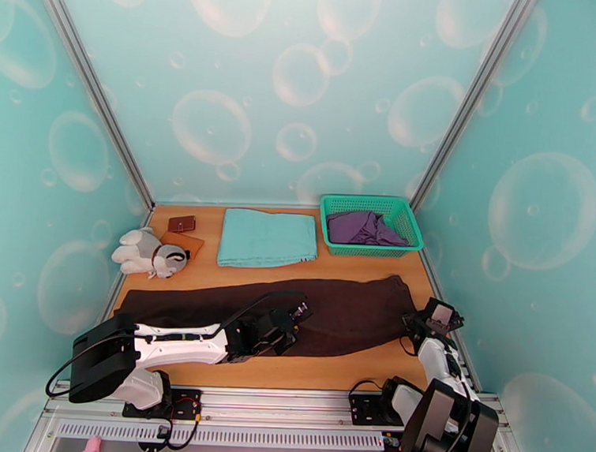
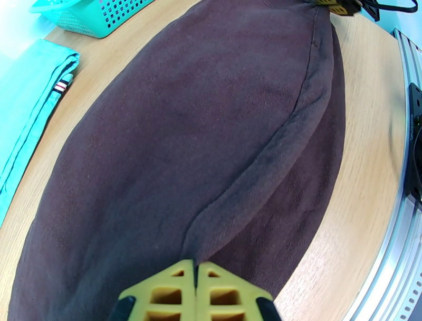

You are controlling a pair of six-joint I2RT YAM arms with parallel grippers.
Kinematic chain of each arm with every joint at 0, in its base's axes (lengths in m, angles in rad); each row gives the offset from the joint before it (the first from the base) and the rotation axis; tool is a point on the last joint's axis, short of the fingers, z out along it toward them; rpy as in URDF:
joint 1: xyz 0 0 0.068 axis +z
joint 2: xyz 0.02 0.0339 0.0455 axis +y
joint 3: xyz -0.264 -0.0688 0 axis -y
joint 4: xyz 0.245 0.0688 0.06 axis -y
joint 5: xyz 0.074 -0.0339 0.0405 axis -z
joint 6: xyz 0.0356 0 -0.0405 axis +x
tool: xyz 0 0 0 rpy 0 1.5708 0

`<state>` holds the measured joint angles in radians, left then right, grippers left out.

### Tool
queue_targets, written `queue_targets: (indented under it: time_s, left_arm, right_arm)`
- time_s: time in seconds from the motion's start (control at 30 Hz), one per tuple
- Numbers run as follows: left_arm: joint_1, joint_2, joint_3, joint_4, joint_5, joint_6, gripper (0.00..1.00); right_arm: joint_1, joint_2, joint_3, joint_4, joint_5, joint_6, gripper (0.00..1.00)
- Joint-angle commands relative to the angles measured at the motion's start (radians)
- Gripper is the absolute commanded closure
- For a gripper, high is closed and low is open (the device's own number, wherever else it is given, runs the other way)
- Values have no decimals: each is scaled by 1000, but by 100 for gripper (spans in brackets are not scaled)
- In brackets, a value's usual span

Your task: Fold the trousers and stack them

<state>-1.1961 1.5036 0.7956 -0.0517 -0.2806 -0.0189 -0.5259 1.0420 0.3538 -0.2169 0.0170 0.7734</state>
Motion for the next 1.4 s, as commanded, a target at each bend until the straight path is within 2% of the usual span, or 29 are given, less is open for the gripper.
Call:
queue_targets:
  time_s: [0.0,0.33,0.53,0.73,0.87,1.07,1.2,1.27,1.37]
  left_arm:
    - [9,6,11,6,4,7,100]
    - [9,-53,-4,-10,-2,-21,100]
    - [2,-78,3,-50,58,-18,100]
    - [-82,-66,60,-155,170,-13,100]
    - [-139,-16,136,-245,145,-70,100]
    - [-146,37,111,-251,142,-107,100]
    - [-146,66,95,-260,193,-112,100]
    - [-147,69,84,-269,249,-106,100]
    - [-146,56,71,-263,346,-95,97]
  right_arm:
    - [-6,-20,23,51,-3,-6,100]
    - [-5,-49,99,56,-57,-3,100]
    - [-12,-44,137,27,-22,-20,100]
    - [-26,-29,120,19,8,-22,100]
    - [-28,-9,110,18,0,-24,100]
    - [-28,-59,79,-13,30,-20,100]
    - [-34,-71,81,-46,66,-23,91]
    - [-47,-76,93,-73,78,-22,80]
    - [-58,-128,99,-86,85,-20,73]
